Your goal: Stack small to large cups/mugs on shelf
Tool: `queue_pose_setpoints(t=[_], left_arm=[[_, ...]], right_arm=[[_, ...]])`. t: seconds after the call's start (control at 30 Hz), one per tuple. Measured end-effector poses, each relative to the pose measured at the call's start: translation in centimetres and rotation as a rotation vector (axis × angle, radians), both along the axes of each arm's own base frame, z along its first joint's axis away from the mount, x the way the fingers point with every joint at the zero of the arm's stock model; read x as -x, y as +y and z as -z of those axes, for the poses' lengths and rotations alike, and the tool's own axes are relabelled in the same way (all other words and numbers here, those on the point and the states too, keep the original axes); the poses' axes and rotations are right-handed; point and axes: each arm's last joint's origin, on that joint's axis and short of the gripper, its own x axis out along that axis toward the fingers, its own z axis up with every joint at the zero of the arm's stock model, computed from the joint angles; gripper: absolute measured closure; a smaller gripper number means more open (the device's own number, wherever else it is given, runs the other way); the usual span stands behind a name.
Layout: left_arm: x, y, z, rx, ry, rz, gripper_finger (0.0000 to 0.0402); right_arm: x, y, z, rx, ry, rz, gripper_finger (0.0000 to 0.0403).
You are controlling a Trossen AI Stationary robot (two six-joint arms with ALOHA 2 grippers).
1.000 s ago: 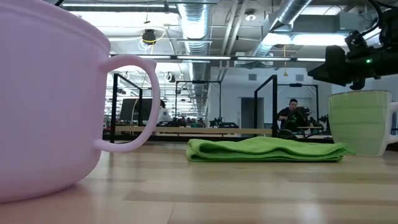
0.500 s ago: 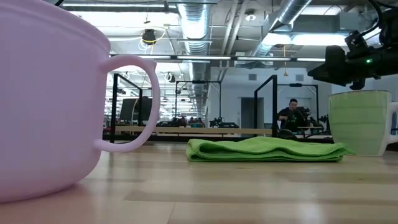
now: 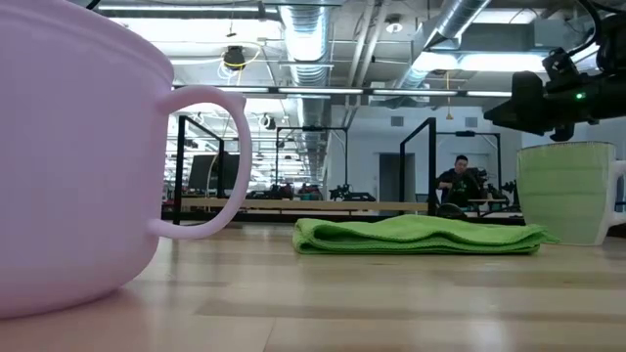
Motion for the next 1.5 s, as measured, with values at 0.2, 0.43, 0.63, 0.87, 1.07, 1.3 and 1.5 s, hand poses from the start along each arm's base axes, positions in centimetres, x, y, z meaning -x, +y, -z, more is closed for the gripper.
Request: queue_pose_setpoints(t=[0.2,0.43,0.63,0.87,1.07,1.3,1.5], left_arm=[[0.00,0.00,-0.01,0.000,0.000,0.000,0.0299],[0.00,0.00,0.00,0.000,0.000,0.000,0.0299],[0.00,0.00,0.00,0.000,0.000,0.000,0.0299],[0.00,0.00,0.00,0.000,0.000,0.000,0.0299],[0.05,0.05,-0.03,0.000,-0.003,-0.025,0.0299],[0.06,0.07,-0.03,0.001,-0.004,-0.031,0.0299],[0.06,0.07,-0.04,0.001,-0.004,-0.032,0.0299]], right_arm=[[0.00,0.00,0.00,0.000,0.000,0.000,0.0219],[0.00,0.00,0.00,0.000,0.000,0.000,0.0219],[0.00,0.00,0.00,0.000,0.000,0.000,0.0219],[0.00,0.00,0.00,0.000,0.000,0.000,0.0219],[0.00,0.00,0.00,0.000,0.000,0.000,0.0219],[0.00,0.00,0.01,0.000,0.000,0.000,0.0219],[0.00,0.00,0.00,0.143,0.174,0.010,0.0219]])
